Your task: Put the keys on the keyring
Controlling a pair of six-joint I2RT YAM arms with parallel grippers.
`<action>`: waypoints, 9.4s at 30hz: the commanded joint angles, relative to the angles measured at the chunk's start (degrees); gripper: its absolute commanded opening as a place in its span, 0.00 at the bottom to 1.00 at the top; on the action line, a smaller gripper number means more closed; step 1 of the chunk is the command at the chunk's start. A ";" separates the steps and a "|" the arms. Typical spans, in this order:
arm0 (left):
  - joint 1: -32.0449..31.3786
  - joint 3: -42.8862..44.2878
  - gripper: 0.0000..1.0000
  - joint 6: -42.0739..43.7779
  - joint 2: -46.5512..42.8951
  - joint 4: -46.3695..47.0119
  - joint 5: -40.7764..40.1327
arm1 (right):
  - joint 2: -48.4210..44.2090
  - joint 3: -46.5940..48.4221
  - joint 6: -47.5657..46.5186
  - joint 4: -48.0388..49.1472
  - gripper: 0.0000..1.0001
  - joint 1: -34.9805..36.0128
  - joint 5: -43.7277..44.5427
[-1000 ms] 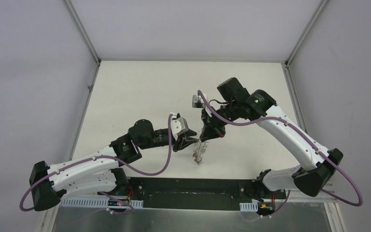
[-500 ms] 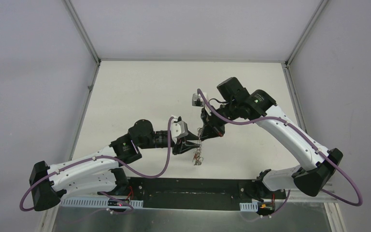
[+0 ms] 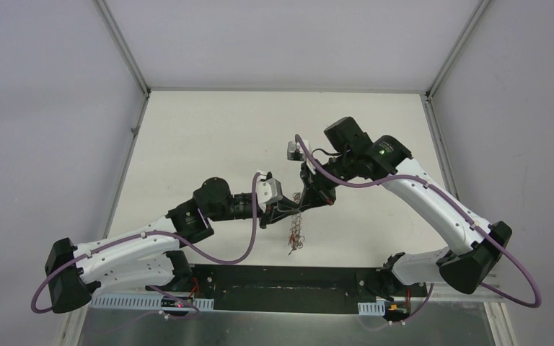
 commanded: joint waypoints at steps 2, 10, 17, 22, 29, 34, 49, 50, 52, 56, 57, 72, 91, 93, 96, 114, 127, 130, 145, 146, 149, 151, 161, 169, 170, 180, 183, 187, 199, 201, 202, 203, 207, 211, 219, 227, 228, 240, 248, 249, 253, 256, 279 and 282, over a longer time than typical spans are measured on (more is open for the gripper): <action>0.04 3.09 0.14 1.75 1.48 -0.78 0.80 | -2.39 0.91 -1.11 3.85 0.00 0.24 -2.80; 0.03 5.32 0.00 3.13 3.18 -4.83 1.14 | -2.73 0.84 -0.84 4.70 0.00 0.24 -3.33; 0.05 5.21 0.00 1.25 2.88 -4.18 0.38 | -5.51 -2.36 1.32 11.09 0.08 0.20 0.80; 0.02 -0.27 0.00 -4.30 0.27 5.64 -4.13 | -8.73 -6.37 5.91 19.18 0.48 0.08 4.50; 0.05 -8.50 0.00 -9.50 -2.89 21.74 -8.33 | -14.61 -14.78 11.34 31.45 0.59 -0.98 7.70; 0.05 -11.57 0.00 -8.94 -4.45 30.55 -7.12 | -21.70 -24.22 12.21 45.62 0.59 -3.18 7.17; 0.05 -12.52 0.00 -5.22 -6.18 36.25 -1.58 | -30.20 -33.90 9.38 60.16 0.33 -3.49 -7.62; 0.05 -12.45 0.00 -5.23 -6.24 36.16 -1.58 | -30.01 -33.81 9.36 60.28 0.30 -3.48 -8.01; 0.05 -12.41 0.00 -5.22 -6.24 36.19 -1.61 | -29.72 -33.72 9.32 60.23 0.25 -3.47 -9.13; 0.04 -12.23 0.00 -5.14 -6.45 35.98 -1.75 | -29.09 -33.80 9.71 60.11 0.24 -3.38 -9.48; -0.02 -12.16 0.00 -5.01 -6.58 35.90 -1.76 | -28.97 -33.85 9.71 60.09 0.24 -3.49 -9.56; 0.00 -11.70 0.00 -5.35 -6.73 35.23 -1.33 | -26.06 -31.99 8.19 57.12 0.15 -3.42 -10.56; 0.05 -8.43 0.78 -4.71 -12.70 23.01 -0.89 | -30.57 -34.70 3.76 56.70 0.00 -3.41 -11.08; 0.04 -8.19 0.81 -4.42 -14.65 19.48 -1.81 | -31.24 -34.97 2.76 56.67 0.00 -3.48 -10.79; 0.00 -8.23 0.87 -4.04 -17.70 14.82 -2.85 | -32.24 -35.48 0.60 56.15 0.00 -3.45 -10.49; 0.03 -10.13 0.99 -4.20 -26.82 0.25 -8.59 | -42.61 -38.70 -46.73 38.56 0.00 -3.34 -14.87; 0.02 -9.60 0.99 -5.12 -25.79 -2.77 -11.02 | -41.58 -37.08 -45.26 37.04 0.00 -3.36 -10.41; 0.04 -9.68 0.99 -6.14 -25.69 -3.48 -11.73 | -39.49 -35.57 -25.39 45.72 0.00 -3.32 -3.84; 0.04 -7.28 0.99 -36.74 -21.97 -20.13 -32.46 | -18.87 -26.43 26.72 55.57 0.00 -9.58 28.06; 0.00 -6.84 0.99 -38.55 -21.08 -21.63 -32.82 | -17.78 -25.68 27.54 55.03 0.00 -10.52 28.05; 0.05 -5.99 0.99 -44.45 -17.01 -24.37 -34.04 | -15.57 -24.11 30.63 54.32 0.00 -13.73 28.80; 0.04 -5.26 0.99 -47.41 -13.39 -24.67 -33.66 | -14.31 -23.05 32.46 53.45 0.00 -16.15 29.34; 0.06 12.46 0.94 -52.04 17.83 -30.25 -33.87 | -9.66 -19.15 41.24 46.39 0.00 -32.63 30.34; 1.15 38.11 0.76 -51.92 46.90 -41.85 -34.85 | -10.03 -21.99 46.00 41.84 0.00 -40.37 42.21; 1.26 41.10 0.74 -52.08 49.85 -42.79 -34.40 | -10.46 -22.52 46.15 41.58 0.00 -40.63 43.95; 1.62 64.70 0.59 -55.78 71.12 -54.38 -37.91 | -11.16 -23.81 49.59 37.02 0.00 -41.73 61.04; 1.52 70.87 0.58 -55.81 75.46 -58.93 -39.91 | -11.04 -24.29 49.99 37.31 0.00 -41.78 60.41; 1.47 74.87 0.54 -55.34 78.72 -61.22 -44.13 | -11.15 -24.81 50.34 37.71 0.00 -41.75 59.11; 0.95 81.92 0.48 -50.86 86.03 -65.45 -48.06 | -11.69 -26.07 51.16 38.38 0.00 -41.77 56.04; 0.96 80.98 0.46 -51.00 86.08 -65.44 -47.46 | -11.78 -26.08 51.24 38.39 0.00 -41.77 55.58; 0.91 80.29 0.44 -51.27 85.84 -65.45 -47.34 | -11.82 -26.08 51.20 38.39 0.00 -41.77 55.38; 0.92 79.39 0.43 -51.64 85.46 -65.43 -47.27 | -11.93 -26.12 51.22 38.37 0.00 -41.76 55.20; 0.54 75.70 0.34 -52.59 82.46 -65.43 -47.64 | -12.15 -26.10 51.44 38.39 0.00 -41.77 53.98; -0.13 70.87 0.30 -52.47 78.75 -65.34 -49.20 | -12.68 -25.99 51.44 38.01 0.00 -41.77 52.85; -1.82 59.00 0.24 -52.61 71.30 -65.19 -46.78 | -13.56 -26.25 51.40 37.13 0.00 -41.77 50.98; -5.67 50.31 0.19 -52.88 63.37 -64.44 -46.57 | -14.45 -26.76 51.92 36.69 0.00 -41.73 47.52; -5.74 49.33 0.19 -53.43 62.54 -64.17 -46.21 | -14.52 -26.82 51.86 36.64 0.00 -41.69 46.91; -5.67 48.80 0.33 -51.73 59.07 -62.99 -41.98 | -15.08 -27.90 50.98 36.90 0.00 -41.66 43.66; -4.61 46.05 0.25 -56.62 58.05 -63.36 -39.19 | -15.16 -28.34 50.84 37.18 0.00 -41.68 43.00; -4.46 45.64 0.25 -57.44 57.97 -63.32 -38.73 | -15.16 -28.38 50.81 37.31 0.00 -41.68 42.99; -4.35 45.41 0.24 -57.99 58.56 -63.49 -37.73 | -14.82 -28.47 50.81 37.42 0.00 -41.68 43.17; -4.36 45.56 0.24 -58.21 58.88 -63.97 -37.77 | -14.81 -28.30 50.77 37.33 0.00 -41.68 43.11; -3.90 47.87 0.00 -57.60 56.72 -67.46 -38.69 | -14.81 -28.01 48.02 38.99 0.00 -41.67 40.47; -2.60 47.46 0.00 -56.38 54.31 -67.47 -38.64 | -15.11 -28.01 46.05 40.13 0.00 -41.64 37.60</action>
